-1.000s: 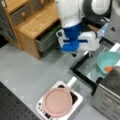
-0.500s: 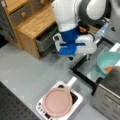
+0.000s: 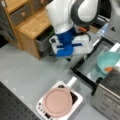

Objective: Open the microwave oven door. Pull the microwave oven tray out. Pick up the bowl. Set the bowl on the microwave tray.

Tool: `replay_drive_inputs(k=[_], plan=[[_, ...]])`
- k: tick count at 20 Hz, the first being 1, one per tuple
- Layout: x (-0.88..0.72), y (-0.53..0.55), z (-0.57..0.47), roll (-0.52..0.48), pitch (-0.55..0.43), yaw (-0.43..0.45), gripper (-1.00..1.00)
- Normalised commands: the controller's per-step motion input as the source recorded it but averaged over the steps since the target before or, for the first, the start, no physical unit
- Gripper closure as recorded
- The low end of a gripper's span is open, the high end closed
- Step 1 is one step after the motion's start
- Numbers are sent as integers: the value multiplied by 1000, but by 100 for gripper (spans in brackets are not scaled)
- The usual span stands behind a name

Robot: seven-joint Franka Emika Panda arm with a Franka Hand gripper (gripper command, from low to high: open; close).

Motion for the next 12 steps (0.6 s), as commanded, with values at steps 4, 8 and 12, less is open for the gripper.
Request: replay_drive_inputs(k=[4, 8, 12], plan=[[230, -181, -123, 312, 74, 100, -100], [204, -166, -145, 290, 53, 55, -100], [171, -137, -198, 272, 22, 32, -100]])
